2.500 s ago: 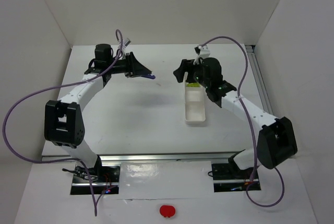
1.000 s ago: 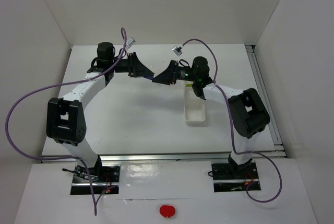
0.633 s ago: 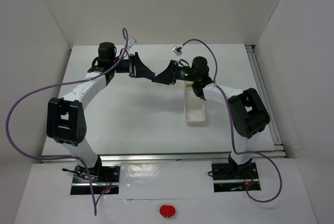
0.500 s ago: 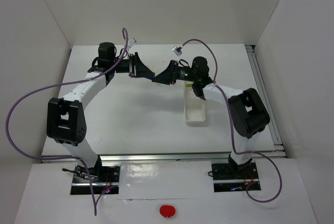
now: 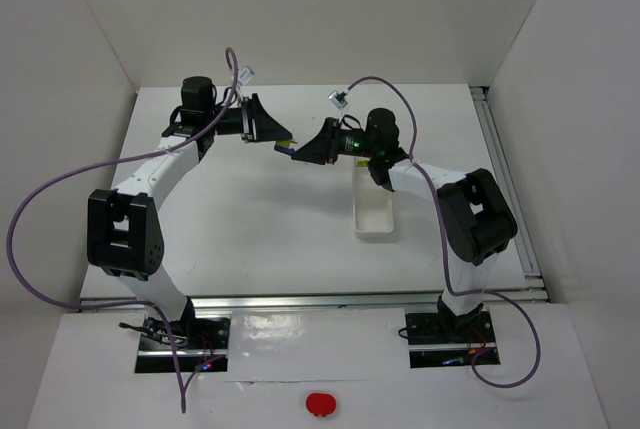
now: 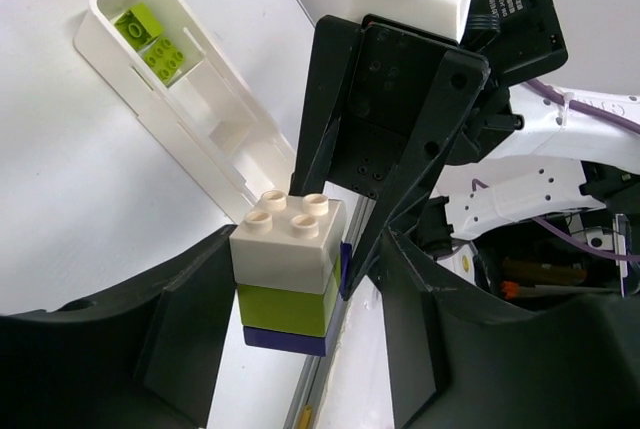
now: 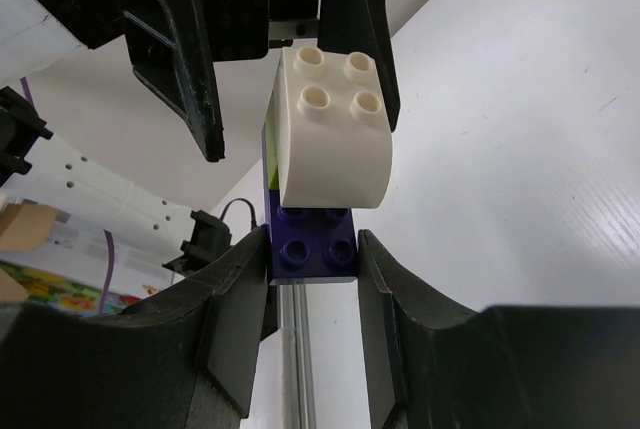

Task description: Sort the legos into containers by color

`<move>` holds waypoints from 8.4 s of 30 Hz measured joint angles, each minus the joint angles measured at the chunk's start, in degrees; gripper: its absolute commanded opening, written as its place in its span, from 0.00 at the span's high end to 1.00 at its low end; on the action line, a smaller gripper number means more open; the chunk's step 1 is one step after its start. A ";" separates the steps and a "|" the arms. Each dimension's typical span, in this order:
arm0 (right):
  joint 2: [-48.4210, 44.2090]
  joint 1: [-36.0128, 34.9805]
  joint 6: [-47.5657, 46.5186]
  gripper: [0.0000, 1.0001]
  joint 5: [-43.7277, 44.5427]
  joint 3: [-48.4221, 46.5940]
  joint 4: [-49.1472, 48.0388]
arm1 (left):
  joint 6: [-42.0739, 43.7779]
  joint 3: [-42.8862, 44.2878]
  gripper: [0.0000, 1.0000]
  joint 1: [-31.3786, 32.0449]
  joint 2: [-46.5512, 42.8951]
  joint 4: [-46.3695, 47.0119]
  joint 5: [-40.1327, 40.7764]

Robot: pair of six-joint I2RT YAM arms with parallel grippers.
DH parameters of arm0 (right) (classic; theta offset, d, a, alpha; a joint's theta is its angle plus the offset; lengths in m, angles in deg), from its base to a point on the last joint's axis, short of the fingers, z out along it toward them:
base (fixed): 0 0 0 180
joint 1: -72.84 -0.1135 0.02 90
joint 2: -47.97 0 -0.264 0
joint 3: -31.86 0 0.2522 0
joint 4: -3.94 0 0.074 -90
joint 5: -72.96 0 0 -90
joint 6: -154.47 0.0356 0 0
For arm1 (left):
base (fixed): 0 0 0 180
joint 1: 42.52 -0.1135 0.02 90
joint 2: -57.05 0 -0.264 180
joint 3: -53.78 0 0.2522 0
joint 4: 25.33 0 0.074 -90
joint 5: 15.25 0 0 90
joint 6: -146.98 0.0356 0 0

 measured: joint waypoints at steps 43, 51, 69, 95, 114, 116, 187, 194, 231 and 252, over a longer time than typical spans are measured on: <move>-24.20 -0.70 -24.17 0.94 60.41 9.53 50.77 | 1.90 2.23 1.00 -1.75 -2.93 -12.92 23.52; -17.00 0.24 -24.79 0.86 63.84 9.40 54.93 | 2.14 2.21 1.00 -1.75 -3.19 -13.77 23.74; -18.73 0.39 -26.27 0.43 61.51 6.71 54.47 | 3.58 2.23 1.00 -1.25 -2.93 -13.94 17.35; -7.37 0.92 -16.06 0.29 3.56 -6.88 27.17 | 5.27 2.45 1.00 0.24 -0.17 -6.38 -4.48; -7.28 0.46 -0.48 0.15 8.98 2.49 6.36 | -5.46 -7.45 1.00 0.72 -8.24 5.90 10.88; -7.28 0.13 1.90 0.15 10.73 3.52 3.13 | -8.70 -10.67 1.00 0.72 -10.54 9.81 13.79; -19.87 -3.80 -16.39 0.94 55.39 4.13 40.81 | -1.68 0.13 1.00 3.10 -8.04 -7.56 34.18; -10.84 -1.44 -22.18 0.92 68.24 -1.31 46.16 | 0.50 -3.76 1.00 6.62 -8.09 -11.41 35.69; -47.01 14.69 -13.44 0.13 77.79 8.68 53.20 | 6.47 11.39 0.69 35.89 15.28 -15.23 36.46; -47.12 17.00 -7.28 0.00 87.62 7.72 63.12 | 13.42 17.18 0.06 35.23 3.19 -31.06 50.45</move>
